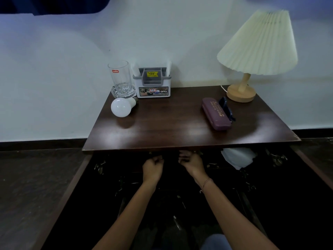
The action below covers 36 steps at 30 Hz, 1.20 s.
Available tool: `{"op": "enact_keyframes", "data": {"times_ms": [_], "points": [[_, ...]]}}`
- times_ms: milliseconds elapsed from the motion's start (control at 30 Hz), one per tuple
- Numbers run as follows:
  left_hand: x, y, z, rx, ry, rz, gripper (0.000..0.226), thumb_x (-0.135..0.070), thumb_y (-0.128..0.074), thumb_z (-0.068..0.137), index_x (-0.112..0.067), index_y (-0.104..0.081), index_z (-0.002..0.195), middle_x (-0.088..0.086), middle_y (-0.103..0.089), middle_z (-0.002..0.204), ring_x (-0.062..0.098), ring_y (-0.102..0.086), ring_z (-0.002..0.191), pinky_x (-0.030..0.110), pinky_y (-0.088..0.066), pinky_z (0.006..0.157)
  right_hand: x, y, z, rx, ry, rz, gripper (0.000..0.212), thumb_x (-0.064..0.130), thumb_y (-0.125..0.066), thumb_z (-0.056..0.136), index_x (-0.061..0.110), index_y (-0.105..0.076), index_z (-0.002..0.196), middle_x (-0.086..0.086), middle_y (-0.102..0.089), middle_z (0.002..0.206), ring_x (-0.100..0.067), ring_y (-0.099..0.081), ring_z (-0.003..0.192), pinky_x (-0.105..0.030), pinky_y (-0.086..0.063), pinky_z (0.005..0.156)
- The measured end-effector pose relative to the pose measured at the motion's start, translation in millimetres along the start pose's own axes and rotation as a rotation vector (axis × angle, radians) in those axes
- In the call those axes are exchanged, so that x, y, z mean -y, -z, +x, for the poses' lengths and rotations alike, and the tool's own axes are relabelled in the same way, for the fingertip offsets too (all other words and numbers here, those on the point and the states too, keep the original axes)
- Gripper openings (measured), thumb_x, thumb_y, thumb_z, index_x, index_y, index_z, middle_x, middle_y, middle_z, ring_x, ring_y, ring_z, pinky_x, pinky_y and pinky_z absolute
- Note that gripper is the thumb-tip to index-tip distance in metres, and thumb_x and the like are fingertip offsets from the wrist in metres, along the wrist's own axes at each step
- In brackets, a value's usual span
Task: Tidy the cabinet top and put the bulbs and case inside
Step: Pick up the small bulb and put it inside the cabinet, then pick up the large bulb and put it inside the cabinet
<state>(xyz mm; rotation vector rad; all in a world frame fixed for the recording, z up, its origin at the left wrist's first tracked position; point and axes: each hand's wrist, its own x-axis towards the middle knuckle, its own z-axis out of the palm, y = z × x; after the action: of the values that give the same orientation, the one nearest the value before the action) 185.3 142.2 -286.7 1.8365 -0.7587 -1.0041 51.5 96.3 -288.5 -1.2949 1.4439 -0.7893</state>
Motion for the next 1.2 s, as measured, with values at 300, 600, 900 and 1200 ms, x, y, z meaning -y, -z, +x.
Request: {"op": "enact_keyframes", "data": {"times_ms": [300, 600, 900, 1200], "points": [[-10, 28, -76, -0.023, -0.261, 0.107, 0.027, -0.015, -0.052, 0.089, -0.009, -0.068, 0.109, 0.006, -0.072, 0.105, 0.015, -0.065, 0.1, 0.036, -0.051, 0.096, 21, 16, -70, 0.152, 0.106, -0.041, 0.033, -0.005, -0.058, 0.085, 0.003, -0.061, 0.118, -0.02, -0.065, 0.112, -0.026, -0.063, 0.104, -0.013, -0.048, 0.08], [-83, 76, -94, -0.214, -0.443, -0.109, 0.023, -0.02, -0.051, 0.085, -0.014, -0.072, 0.094, -0.005, -0.072, 0.081, 0.014, -0.07, 0.084, 0.043, -0.056, 0.086, 97, 16, -89, 0.274, 0.36, 0.099, 0.018, 0.005, -0.056, 0.09, 0.008, -0.068, 0.103, 0.002, -0.069, 0.079, -0.006, -0.067, 0.075, -0.014, -0.055, 0.071], [-129, 97, -47, -0.339, -0.32, -0.219, 0.039, -0.015, -0.049, 0.087, -0.005, -0.058, 0.123, 0.009, -0.066, 0.114, 0.02, -0.061, 0.105, 0.019, -0.046, 0.088, 169, -30, -21, 0.077, 0.41, 0.012, 0.027, 0.002, -0.059, 0.085, 0.005, -0.066, 0.111, -0.016, -0.07, 0.106, -0.016, -0.062, 0.089, -0.03, -0.05, 0.095], [-132, 93, -7, -0.326, -0.275, -0.177, 0.03, -0.017, -0.048, 0.089, -0.006, -0.057, 0.115, 0.013, -0.063, 0.115, 0.027, -0.056, 0.108, 0.029, -0.045, 0.092, 186, -78, 36, 0.105, 0.302, -0.071, 0.05, 0.002, -0.051, 0.09, 0.002, -0.04, 0.138, -0.017, -0.048, 0.139, -0.024, -0.049, 0.126, -0.029, -0.036, 0.109]]}}
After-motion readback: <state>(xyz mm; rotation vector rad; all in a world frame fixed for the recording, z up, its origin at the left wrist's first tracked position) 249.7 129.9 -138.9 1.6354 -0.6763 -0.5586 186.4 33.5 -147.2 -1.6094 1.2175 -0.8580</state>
